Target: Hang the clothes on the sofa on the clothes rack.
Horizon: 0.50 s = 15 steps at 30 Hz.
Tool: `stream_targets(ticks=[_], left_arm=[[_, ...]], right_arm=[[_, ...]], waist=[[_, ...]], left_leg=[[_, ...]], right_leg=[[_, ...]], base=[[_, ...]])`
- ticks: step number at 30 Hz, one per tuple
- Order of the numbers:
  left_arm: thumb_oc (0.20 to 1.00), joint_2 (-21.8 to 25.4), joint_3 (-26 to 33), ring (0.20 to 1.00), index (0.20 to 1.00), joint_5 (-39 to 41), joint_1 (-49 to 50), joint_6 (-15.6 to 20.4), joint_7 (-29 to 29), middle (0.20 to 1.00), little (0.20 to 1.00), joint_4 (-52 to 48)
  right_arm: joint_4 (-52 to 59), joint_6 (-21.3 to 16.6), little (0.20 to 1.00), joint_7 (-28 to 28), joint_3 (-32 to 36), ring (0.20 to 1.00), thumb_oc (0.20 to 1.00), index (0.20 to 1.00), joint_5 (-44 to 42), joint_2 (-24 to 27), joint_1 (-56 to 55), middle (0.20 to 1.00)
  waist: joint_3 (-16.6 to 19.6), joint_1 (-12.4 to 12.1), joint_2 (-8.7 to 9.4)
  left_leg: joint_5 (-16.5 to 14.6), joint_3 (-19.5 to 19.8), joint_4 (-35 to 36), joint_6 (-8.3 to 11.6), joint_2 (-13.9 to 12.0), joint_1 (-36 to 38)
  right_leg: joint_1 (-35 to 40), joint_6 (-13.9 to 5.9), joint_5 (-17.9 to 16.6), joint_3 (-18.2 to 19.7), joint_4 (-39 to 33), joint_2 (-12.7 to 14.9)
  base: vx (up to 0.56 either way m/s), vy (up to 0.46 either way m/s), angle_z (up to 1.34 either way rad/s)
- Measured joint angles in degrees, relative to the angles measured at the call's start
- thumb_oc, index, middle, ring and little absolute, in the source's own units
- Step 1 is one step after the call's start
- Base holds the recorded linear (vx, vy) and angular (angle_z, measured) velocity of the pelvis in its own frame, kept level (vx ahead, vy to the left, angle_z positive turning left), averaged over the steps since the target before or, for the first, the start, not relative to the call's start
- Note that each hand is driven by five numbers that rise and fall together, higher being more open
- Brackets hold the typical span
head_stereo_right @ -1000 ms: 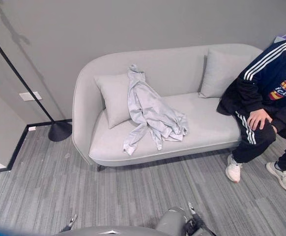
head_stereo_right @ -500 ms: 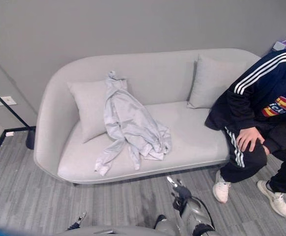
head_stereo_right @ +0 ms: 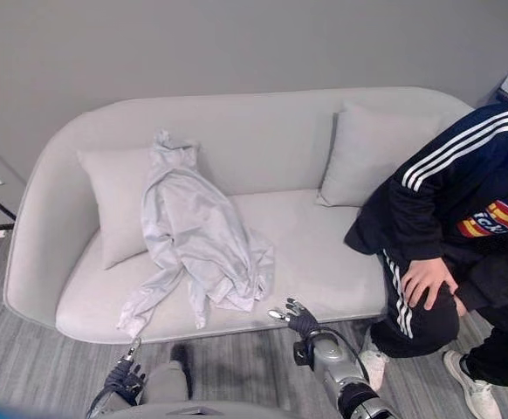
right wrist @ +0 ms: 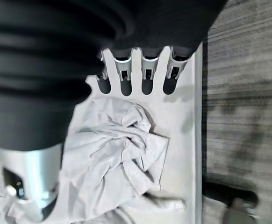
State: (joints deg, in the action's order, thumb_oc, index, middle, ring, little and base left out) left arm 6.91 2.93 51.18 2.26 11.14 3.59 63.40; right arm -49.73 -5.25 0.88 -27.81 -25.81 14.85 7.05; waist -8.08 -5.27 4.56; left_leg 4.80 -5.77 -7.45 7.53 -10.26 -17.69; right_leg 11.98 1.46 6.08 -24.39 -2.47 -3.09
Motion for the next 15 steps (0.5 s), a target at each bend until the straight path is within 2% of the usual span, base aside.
stream_targets(ticks=[1, 2, 4, 5, 6, 7, 8, 11, 13, 14, 15], left_arm=[[1.000, -0.6, 1.6, 1.000, 1.000, 0.3, -0.9, 0.0, 0.2, 1.000, 1.000, 0.3], [1.000, -0.5, 2.1, 1.000, 1.000, 0.4, -1.2, 0.0, 0.2, 1.000, 1.000, 0.4], [1.000, -0.3, 2.2, 1.000, 1.000, 0.4, -1.2, 0.0, 0.4, 1.000, 1.000, 0.6], [1.000, 0.1, 2.6, 1.000, 1.000, 0.1, -2.6, -0.1, 0.6, 1.000, 1.000, 1.6], [1.000, -0.1, 2.5, 1.000, 1.000, 0.1, -2.4, -0.1, 0.6, 1.000, 1.000, 1.5], [1.000, -0.7, 2.4, 1.000, 1.000, 0.0, -2.0, -0.1, 0.6, 1.000, 1.000, 1.5], [1.000, -0.2, 0.8, 1.000, 1.000, -0.8, -1.9, 0.0, 0.8, 1.000, 1.000, -0.1], [1.000, 0.7, -0.9, 1.000, 1.000, -2.5, -2.1, 0.6, 1.1, 1.000, 1.000, -3.1], [1.000, 0.7, -1.0, 1.000, 1.000, -2.6, -2.4, 0.7, 1.4, 1.000, 1.000, -3.0], [1.000, 0.7, -1.2, 1.000, 1.000, -2.7, -2.4, 0.7, 1.6, 1.000, 1.000, -3.1], [1.000, 0.5, -1.8, 1.000, 1.000, -3.0, -1.8, 0.9, 1.9, 1.000, 1.000, -3.2]], right_arm=[[1.2, 0.0, 1.000, -0.2, -2.1, 1.000, 1.000, 1.000, 3.2, 0.7, 3.0, 1.000], [1.9, 0.0, 1.000, -0.4, -2.2, 1.000, 1.000, 1.000, 4.7, 0.4, 4.0, 1.000], [2.2, 0.0, 1.000, -0.4, -2.4, 1.000, 1.000, 1.000, 5.7, 0.2, 4.2, 1.000], [5.6, 0.3, 1.000, -0.7, -3.6, 1.000, 1.000, 1.000, 10.7, 1.5, 4.3, 1.000], [6.9, 0.2, 1.000, -0.7, -3.7, 1.000, 1.000, 1.000, 12.1, 2.2, 4.3, 1.000], [7.5, 0.0, 1.000, -0.8, -3.7, 1.000, 1.000, 1.000, 12.4, 2.9, 4.1, 1.000], [7.4, 0.3, 1.000, -2.2, -3.3, 1.000, 1.000, 1.000, 16.0, 2.9, 3.6, 1.000], [7.5, 0.1, 1.000, -4.2, -2.2, 1.000, 1.000, 1.000, 19.6, 1.7, 4.5, 1.000], [7.6, -0.1, 1.000, -5.9, -1.9, 1.000, 1.000, 1.000, 22.2, 1.1, 6.5, 1.000], [7.5, -0.1, 1.000, -6.8, -1.8, 1.000, 1.000, 1.000, 23.5, 0.9, 7.8, 1.000], [7.3, -0.1, 1.000, -8.5, -1.9, 1.000, 1.000, 1.000, 27.0, 0.9, 9.5, 1.000]], waist=[[-1.7, -0.4, -0.32], [-2.8, -0.6, -0.13], [-3.1, -0.6, 0.16], [-3.3, -1.3, 1.07], [-3.2, -1.3, 0.63], [-3.1, -1.0, -0.61], [-3.2, -1.0, -0.24], [-3.1, -2.3, -0.62], [-2.7, -3.1, 0.14], [-2.7, -3.0, 0.18], [-3.0, -3.7, -0.54]], left_leg=[[1.2, 3.7, 5.2, 0.09, 0.0, 0.4], [1.6, 3.7, 5.0, -0.56, -0.8, 0.2], [1.8, 3.3, 4.0, -0.69, -0.9, 0.1], [1.8, 1.3, 0.9, -0.84, -0.5, 2.7], [1.9, 0.4, 1.5, -1.18, -0.2, 4.6], [2.6, 0.2, 2.7, -2.42, -0.2, 6.5], [4.5, -0.2, 4.7, -3.63, 0.9, 8.8], [4.4, 0.3, 5.6, -5.54, 2.3, 9.1], [4.0, 0.1, 5.3, -6.43, 4.8, 8.0], [3.7, 0.1, 5.1, -6.50, 5.7, 7.0], [3.3, 0.3, 4.8, -6.46, 5.9, 6.0]], right_leg=[[0.8, -0.06, 0.6, 1.4, -0.5, -1.0], [1.9, -0.08, 0.6, 2.1, -0.6, -1.2], [2.6, -0.09, 0.6, 2.3, -0.7, -1.1], [4.6, -1.24, 1.3, 2.8, -1.6, -0.2], [5.3, -1.72, 1.7, 3.5, -1.8, -0.1], [6.1, -2.10, 1.9, 3.7, -1.6, -0.4], [7.5, -3.33, 2.8, 3.5, -0.6, 1.0], [4.1, -3.73, 4.0, 4.5, 3.4, 3.2], [3.6, -3.85, 3.4, 5.0, -2.1, 5.8], [2.6, -4.97, 1.8, 5.3, -2.2, 7.2], [1.9, -6.15, 1.3, 5.1, -2.2, 7.4]], base=[[0.24, 0.123, -0.68], [0.24, 0.127, -0.60], [0.22, 0.136, -0.19], [0.26, 0.187, -0.20], [0.16, 0.129, -0.15], [0.19, 0.174, 0.24], [0.04, 0.083, 0.36], [0.02, 0.095, 0.22], [-0.02, 0.060, 0.13], [-0.04, 0.045, 0.27], [-0.06, 0.036, 0.18]])
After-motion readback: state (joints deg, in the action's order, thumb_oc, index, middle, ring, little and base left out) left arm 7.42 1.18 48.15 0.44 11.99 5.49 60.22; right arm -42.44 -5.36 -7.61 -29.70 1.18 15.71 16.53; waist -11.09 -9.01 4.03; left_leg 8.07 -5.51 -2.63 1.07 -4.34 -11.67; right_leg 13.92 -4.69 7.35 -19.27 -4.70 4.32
